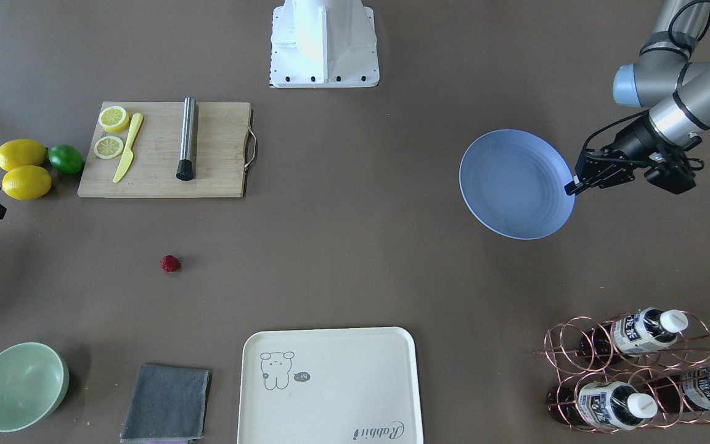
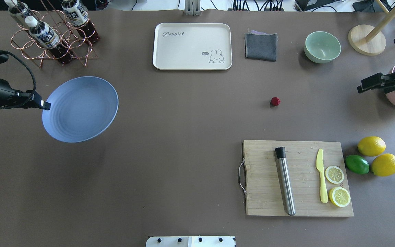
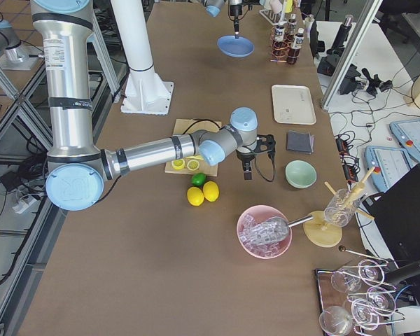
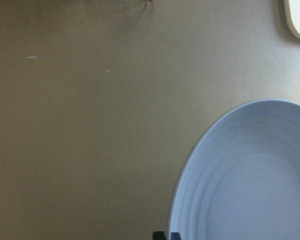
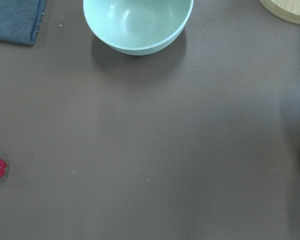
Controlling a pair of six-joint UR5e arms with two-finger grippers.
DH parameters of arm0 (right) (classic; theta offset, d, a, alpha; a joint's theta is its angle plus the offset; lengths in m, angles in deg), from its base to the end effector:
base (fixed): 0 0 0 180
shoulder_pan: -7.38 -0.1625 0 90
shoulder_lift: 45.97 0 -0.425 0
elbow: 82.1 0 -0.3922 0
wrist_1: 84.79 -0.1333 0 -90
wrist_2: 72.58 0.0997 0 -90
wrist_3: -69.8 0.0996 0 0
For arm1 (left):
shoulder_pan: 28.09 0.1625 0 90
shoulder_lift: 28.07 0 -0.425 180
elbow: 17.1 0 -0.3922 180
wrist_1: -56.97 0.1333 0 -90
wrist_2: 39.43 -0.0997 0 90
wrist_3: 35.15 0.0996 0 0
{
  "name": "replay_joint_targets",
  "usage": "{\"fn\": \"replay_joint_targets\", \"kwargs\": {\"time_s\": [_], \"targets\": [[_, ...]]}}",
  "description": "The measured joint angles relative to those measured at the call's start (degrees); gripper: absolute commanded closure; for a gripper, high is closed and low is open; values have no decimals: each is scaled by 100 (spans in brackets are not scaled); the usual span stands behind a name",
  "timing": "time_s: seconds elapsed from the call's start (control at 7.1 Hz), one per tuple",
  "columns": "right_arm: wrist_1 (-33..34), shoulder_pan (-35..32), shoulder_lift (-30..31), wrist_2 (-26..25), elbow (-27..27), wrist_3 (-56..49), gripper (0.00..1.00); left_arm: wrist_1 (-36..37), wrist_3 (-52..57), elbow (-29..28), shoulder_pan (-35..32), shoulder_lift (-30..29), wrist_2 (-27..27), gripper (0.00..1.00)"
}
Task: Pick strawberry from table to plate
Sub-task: 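Push the blue plate inward with the left gripper while the right gripper nears the strawberry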
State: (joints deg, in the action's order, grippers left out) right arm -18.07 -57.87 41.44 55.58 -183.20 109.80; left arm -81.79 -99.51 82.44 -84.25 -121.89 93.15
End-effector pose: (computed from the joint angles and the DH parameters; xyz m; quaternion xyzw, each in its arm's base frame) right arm -0.1555 -0.5086 0.4969 0.0871 -0.4223 0.0162 0.9021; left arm 0.2356 -0.4697 0.4421 0.0797 0.5670 -0.0294 0.8193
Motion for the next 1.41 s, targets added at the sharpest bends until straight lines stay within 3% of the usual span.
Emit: {"fn": "replay_joint_targets", "kwargs": {"time_s": [0.28, 0.99, 1.41], "targets": [[64, 482, -435, -380, 34, 671, 0, 742, -672, 603, 736, -419, -827, 100], [537, 1411, -1121, -1021, 124, 1649, 0, 2473, -1674, 524, 2949, -2241, -3356, 100], [562, 1790, -1312, -1229, 223, 2176, 0, 2570, -1770, 149, 3200, -2508, -3713, 100]]}}
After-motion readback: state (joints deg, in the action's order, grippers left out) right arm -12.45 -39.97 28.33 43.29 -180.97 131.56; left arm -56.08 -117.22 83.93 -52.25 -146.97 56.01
